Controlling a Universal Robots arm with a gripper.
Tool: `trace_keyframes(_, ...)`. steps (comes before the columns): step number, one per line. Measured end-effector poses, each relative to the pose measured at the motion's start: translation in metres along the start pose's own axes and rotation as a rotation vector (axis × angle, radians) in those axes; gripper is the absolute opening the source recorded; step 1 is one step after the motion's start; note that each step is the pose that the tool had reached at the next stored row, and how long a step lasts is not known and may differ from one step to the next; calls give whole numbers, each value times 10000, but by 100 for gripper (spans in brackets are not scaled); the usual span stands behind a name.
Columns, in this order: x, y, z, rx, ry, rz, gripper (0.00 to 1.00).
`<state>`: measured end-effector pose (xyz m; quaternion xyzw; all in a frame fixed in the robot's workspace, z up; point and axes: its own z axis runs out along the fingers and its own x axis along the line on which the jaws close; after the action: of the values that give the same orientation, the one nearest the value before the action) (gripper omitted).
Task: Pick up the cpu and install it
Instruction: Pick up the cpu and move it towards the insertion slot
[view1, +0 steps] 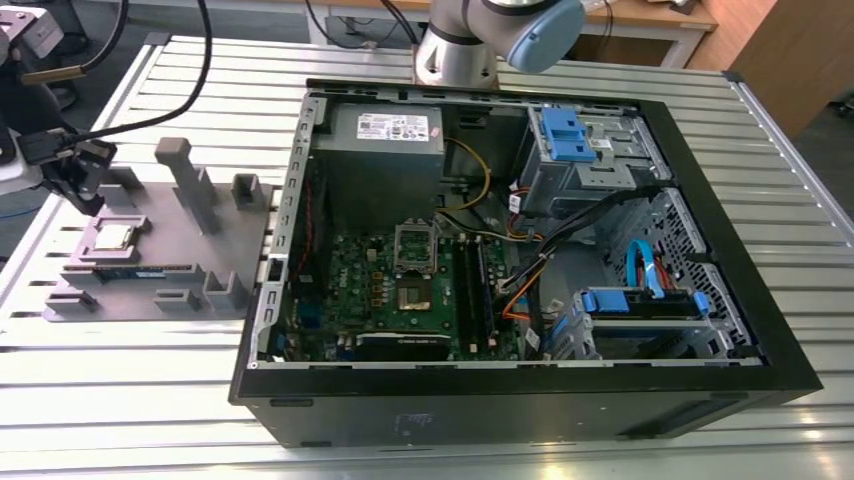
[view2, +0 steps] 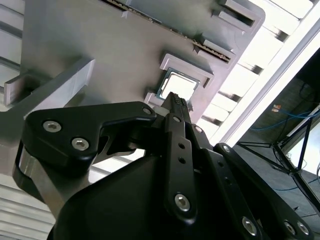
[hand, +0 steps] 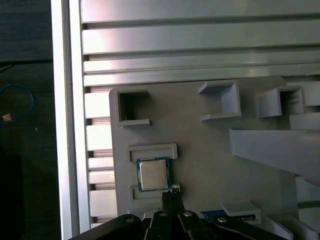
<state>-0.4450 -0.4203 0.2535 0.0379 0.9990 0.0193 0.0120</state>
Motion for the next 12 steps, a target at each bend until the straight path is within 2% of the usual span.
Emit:
trace_keyframes(8, 19, -7, 143, 1, 14, -1, 11)
trace_keyframes(12, 22, -9, 194, 2, 22, 0, 11)
